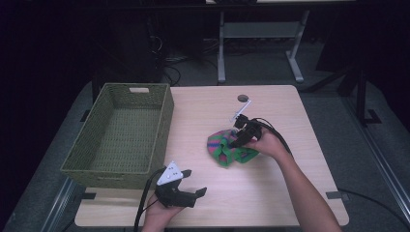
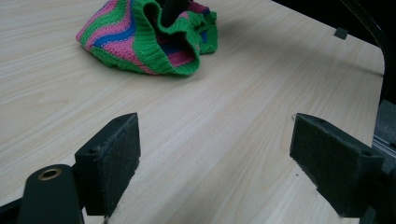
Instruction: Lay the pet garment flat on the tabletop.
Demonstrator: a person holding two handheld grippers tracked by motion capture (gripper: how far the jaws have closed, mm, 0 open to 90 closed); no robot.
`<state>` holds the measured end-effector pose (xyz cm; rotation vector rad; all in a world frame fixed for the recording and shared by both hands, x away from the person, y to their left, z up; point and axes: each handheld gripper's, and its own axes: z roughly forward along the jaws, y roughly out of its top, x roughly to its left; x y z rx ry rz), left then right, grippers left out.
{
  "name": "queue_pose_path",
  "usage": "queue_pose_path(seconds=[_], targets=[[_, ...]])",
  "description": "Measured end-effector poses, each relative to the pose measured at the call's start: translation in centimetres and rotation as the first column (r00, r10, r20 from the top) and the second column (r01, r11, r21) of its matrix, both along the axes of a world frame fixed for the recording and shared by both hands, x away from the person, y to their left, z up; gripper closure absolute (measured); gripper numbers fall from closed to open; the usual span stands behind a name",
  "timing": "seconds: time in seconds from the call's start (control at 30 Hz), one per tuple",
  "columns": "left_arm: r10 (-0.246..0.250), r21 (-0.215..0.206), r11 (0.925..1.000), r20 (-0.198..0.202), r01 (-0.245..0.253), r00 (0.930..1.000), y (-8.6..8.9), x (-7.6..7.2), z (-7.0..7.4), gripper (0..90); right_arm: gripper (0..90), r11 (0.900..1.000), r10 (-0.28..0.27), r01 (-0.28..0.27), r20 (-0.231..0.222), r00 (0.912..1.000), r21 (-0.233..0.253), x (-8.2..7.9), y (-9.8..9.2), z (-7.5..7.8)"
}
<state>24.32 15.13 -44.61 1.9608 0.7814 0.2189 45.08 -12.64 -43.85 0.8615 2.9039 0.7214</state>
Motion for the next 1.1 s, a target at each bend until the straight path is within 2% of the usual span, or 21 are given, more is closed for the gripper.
queue_pose_path(seconds=[0.27, 0.4, 0.53, 0.97, 1.1], targets=[[-0.002, 0.004, 1.0000, -0.002, 0.002, 1.0000, -0.1, -0.1, 0.0, 15.8, 52.7, 1.000, -0.001, 0.001, -0.020, 0.9998, 0.010, 0.0, 0.1, -0.4], [-0.002, 0.004, 1.0000, 0.002, 0.002, 1.0000, -0.1, -0.1, 0.0, 15.8, 55.3, 1.000, -0.005, 0.006, -0.027, 0.9996, 0.019, -0.1, 0.1, -0.4], [0.000, 0.003, 1.0000, 0.002, 0.000, 1.0000, -0.1, 0.0, 0.0, 15.8, 59.4, 0.999, -0.012, 0.014, -0.032, 0.9994, 0.048, 0.0, -0.3, -0.6], [-0.001, 0.002, 1.0000, -0.001, 0.001, 1.0000, -0.1, 0.0, -0.1, 15.8, 74.1, 0.990, -0.053, 0.064, -0.094, 0.9942, 0.126, 0.1, -1.0, -0.9], [-0.004, 0.010, 0.9999, 0.003, 0.004, 1.0000, -0.2, 0.0, -0.1, 15.8, 77.6, 0.988, -0.059, 0.071, -0.094, 0.9939, 0.135, 0.1, -1.2, -0.9]])
